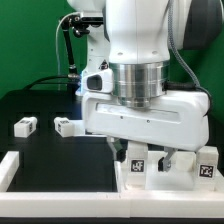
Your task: Assemble square table
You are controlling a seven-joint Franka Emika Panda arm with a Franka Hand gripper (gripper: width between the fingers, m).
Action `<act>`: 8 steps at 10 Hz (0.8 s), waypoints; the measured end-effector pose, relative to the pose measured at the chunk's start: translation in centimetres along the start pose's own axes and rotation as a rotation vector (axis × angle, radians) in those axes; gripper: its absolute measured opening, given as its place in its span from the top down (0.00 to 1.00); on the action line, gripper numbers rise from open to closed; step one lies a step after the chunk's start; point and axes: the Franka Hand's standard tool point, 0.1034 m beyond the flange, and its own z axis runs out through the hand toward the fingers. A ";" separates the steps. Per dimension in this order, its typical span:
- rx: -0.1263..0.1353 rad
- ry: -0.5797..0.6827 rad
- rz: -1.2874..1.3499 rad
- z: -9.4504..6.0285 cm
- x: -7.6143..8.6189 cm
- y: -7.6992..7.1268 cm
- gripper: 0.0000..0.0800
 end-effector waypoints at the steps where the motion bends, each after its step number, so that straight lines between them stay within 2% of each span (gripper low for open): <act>1: 0.002 0.036 -0.063 -0.2 0.1 -0.3 0.19; 2: 0.002 0.026 0.008 0.0 -0.1 -0.2 0.19; 3: 0.001 0.027 -0.004 0.0 0.0 -0.1 0.33; 4: 0.002 0.027 0.009 0.0 0.0 -0.2 0.33; 5: 0.003 0.026 0.085 0.1 -0.1 -0.2 0.56; 6: 0.000 0.026 0.168 0.1 0.0 0.2 0.64; 8: -0.003 0.024 0.416 0.3 0.0 0.4 0.64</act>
Offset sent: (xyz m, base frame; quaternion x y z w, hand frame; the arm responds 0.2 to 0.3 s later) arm 0.0000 0.0000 0.0000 0.0000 0.0000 0.0000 1.0000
